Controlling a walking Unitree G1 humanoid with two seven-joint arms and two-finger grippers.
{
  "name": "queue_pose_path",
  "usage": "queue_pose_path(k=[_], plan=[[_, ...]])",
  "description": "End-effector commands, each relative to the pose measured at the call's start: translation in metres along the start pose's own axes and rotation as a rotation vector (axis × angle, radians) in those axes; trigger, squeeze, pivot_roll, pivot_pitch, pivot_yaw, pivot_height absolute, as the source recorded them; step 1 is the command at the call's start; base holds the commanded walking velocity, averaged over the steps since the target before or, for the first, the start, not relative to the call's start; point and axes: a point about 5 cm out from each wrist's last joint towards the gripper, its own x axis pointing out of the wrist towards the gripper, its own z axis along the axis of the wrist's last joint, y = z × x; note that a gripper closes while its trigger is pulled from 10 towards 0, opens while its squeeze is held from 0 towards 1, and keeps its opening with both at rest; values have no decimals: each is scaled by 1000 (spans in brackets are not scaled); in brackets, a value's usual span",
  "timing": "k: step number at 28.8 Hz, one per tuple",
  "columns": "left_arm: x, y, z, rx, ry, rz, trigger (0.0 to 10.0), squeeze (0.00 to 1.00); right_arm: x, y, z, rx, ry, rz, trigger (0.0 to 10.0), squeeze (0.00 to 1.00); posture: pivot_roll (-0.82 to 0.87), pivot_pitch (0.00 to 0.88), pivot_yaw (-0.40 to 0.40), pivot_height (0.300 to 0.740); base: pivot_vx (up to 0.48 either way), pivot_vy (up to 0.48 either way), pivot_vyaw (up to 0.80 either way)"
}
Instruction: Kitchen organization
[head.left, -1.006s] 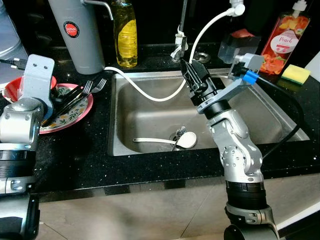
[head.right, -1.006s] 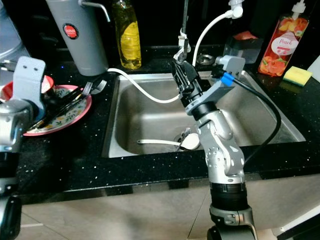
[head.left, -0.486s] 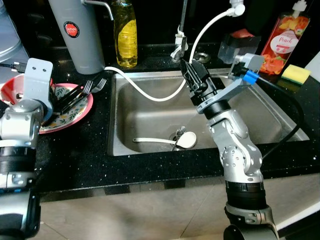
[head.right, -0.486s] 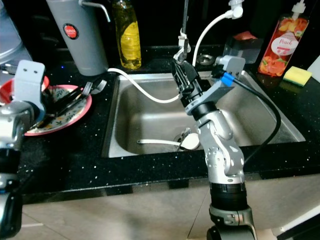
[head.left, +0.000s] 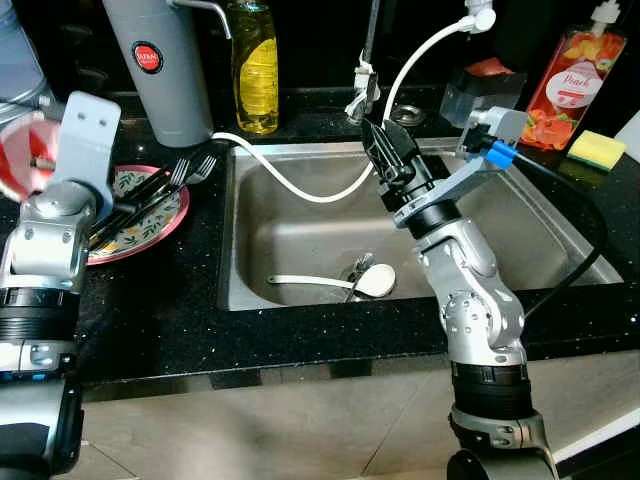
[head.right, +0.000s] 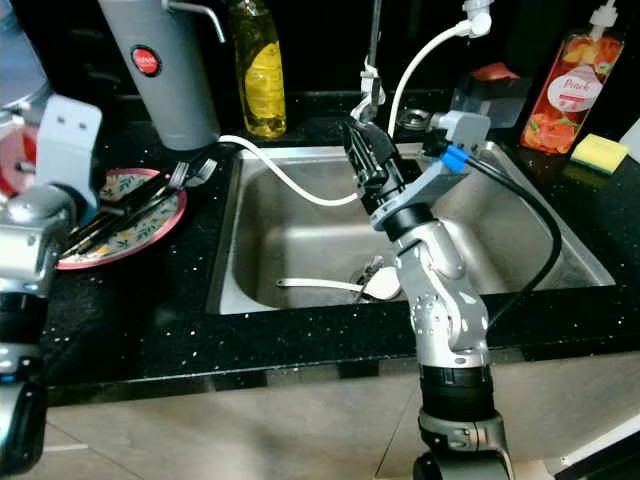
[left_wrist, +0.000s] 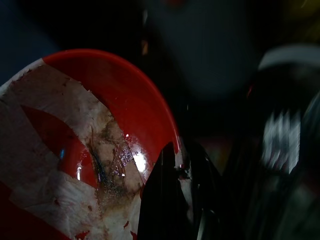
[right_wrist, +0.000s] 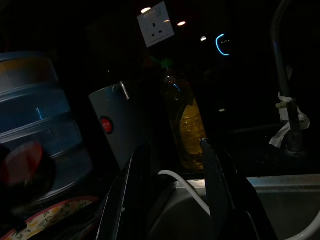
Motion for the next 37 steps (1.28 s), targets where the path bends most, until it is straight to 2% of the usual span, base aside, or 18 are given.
queue_pose_path(k=[1,2,3,4,6,9,11,12,13,15,16,20,26,30,31,33,34,37], plan=[[-3,-2,25,53,-118,-14,10000,0,2,1,0,2,4,5,10000,0,212,0,2,740,0,0,0],[-3,-2,25,53,-118,-14,10000,0,2,1,0,2,4,5,10000,0,212,0,2,740,0,0,0],[-6,-8,38,64,-184,-44,10000,0,2,0,1,2,-1,-6,10000,0,207,0,7,740,0,0,0],[-15,-18,61,36,-296,-132,10000,0,2,-6,4,10,-16,-45,10000,0,207,0,7,740,0,0,0],[-20,-31,72,-26,-337,-237,10000,0,1,-12,6,11,-26,-85,10000,0,205,0,5,740,0,0,0],[-24,-66,69,-54,-290,-487,10000,0,1,-24,11,-15,-40,-152,10000,0,205,0,4,740,0,0,0],[-25,-76,66,-41,-266,-535,10000,0,2,-26,12,-27,-44,-166,10000,0,205,0,4,740,0,0,0],[-31,-100,58,-9,-244,-654,10000,0,2,-31,16,-52,-57,-200,10000,0,194,0,13,740,0,0,0],[-31,-100,58,-9,-244,-654,10000,0,2,-31,16,-52,-57,-200,10000,0,194,0,13,740,0,0,0],[-38,-122,50,-5,-222,-757,10000,0,2,-35,19,-62,-68,-232,10000,0,190,0,15,740,0,0,0],[-38,-122,50,-5,-222,-757,10000,0,2,-35,19,-62,-68,-232,10000,0,190,0,15,740,0,0,0],[-39,-148,27,-87,-87,-842,10000,0,-1,-40,18,-92,-58,-281,10000,0,188,0,14,740,0,0,0],[-42,-158,1,-111,36,-888,10000,0,-3,-45,1,-272,61,-317,10000,0,185,0,17,740,0,0,0],[-44,-164,-5,-156,78,-906,10000,0,-3,-45,-4,-276,79,-311,10000,0,192,0,16,740,0,0,0],[-45,-167,-6,-173,81,-906,10000,796,-3,-43,-4,-273,78,-306,10000,0,192,0,16,740,0,0,0],[-45,-167,-6,-173,81,-906,10000,796,-3,-43,-4,-273,78,-306,10000,0,192,0,16,740,0,0,0],[-46,-169,-7,-191,86,-905,10000,1000,-2,-42,-4,-271,75,-302,10000,0,188,0,18,740,0,0,0],[-48,-168,-1,-269,52,-913,10000,1000,0,-40,-4,-262,67,-292,10000,0,190,0,13,740,0,0,0]])
